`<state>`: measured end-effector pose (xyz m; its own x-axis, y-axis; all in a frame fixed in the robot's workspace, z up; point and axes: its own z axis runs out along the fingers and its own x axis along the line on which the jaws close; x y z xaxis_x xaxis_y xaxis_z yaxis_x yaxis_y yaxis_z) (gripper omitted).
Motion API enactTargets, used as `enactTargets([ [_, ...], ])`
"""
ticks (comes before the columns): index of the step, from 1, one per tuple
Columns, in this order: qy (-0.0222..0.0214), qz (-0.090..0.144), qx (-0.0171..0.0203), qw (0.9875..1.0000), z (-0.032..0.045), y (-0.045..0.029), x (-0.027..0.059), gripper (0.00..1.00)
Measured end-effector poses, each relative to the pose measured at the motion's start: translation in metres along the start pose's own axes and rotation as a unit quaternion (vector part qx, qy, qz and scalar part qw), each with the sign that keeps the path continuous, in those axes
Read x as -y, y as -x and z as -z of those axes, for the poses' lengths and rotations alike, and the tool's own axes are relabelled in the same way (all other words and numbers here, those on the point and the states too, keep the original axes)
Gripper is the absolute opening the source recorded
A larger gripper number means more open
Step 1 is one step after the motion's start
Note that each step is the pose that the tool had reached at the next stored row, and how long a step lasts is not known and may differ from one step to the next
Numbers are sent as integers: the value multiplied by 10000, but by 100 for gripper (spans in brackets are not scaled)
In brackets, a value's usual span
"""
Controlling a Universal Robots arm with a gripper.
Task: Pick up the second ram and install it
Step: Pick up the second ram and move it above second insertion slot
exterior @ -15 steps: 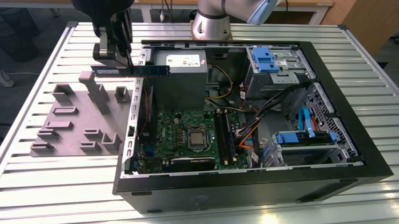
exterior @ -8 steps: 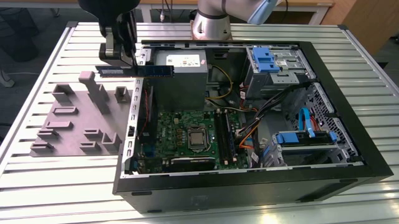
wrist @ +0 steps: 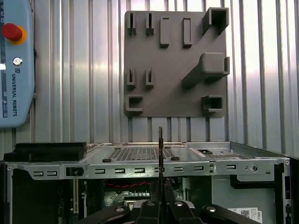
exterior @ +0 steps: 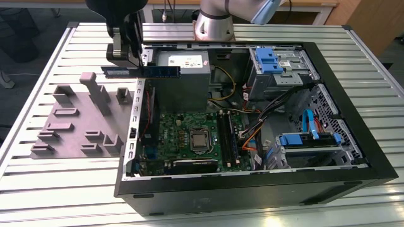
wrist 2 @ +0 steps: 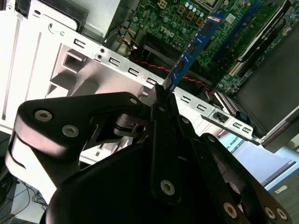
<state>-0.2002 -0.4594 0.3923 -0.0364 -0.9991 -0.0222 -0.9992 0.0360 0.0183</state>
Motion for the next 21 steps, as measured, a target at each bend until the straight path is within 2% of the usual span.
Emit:
enactTargets([
  [21,0,0,0,10000,1,2,51,14],
])
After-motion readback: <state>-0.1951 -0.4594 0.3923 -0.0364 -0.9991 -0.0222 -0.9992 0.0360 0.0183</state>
